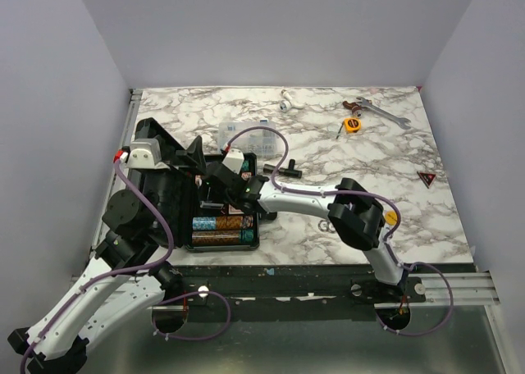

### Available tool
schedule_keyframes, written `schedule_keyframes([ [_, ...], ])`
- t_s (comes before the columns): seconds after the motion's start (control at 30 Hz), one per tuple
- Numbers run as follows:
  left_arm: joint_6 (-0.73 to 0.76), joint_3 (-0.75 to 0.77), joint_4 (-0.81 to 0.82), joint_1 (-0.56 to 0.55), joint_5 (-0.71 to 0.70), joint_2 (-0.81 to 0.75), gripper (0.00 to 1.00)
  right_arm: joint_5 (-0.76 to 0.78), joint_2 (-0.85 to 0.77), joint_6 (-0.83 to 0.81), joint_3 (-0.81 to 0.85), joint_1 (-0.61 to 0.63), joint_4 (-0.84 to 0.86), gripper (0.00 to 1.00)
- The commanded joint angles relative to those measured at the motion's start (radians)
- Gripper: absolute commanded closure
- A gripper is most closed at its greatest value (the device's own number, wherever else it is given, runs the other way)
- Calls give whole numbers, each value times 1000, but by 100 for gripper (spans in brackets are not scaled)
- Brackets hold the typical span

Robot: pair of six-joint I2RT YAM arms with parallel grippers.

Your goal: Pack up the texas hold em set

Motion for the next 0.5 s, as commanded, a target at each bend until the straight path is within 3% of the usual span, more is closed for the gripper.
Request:
schedule_keyframes([
  [0.0,3,-12,19,-5,-8,6,2,-7,41,17,83,6,4,41],
  [0.17,0,-12,18,-5,-7,10,2,-8,64,58,89,8,-30,39],
  [0.47,0,-13,20,-5,-6,15,2,-13,120,17,144,9,-37,25],
])
